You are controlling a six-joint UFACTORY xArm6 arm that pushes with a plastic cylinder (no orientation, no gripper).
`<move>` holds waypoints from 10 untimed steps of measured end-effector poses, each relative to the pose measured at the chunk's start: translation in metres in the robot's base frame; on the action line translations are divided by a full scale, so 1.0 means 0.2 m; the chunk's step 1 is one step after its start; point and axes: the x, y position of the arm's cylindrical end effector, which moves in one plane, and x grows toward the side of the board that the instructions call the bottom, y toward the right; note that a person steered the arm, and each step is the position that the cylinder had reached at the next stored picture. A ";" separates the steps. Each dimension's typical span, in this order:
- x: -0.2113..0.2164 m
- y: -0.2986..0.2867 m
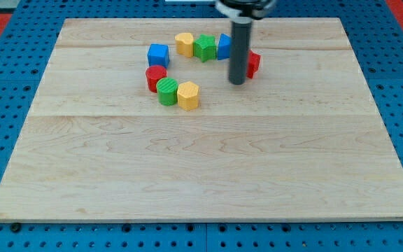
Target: Slightly push the red star to the left side
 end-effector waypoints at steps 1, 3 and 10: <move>-0.13 0.06; -0.21 0.23; -0.34 0.16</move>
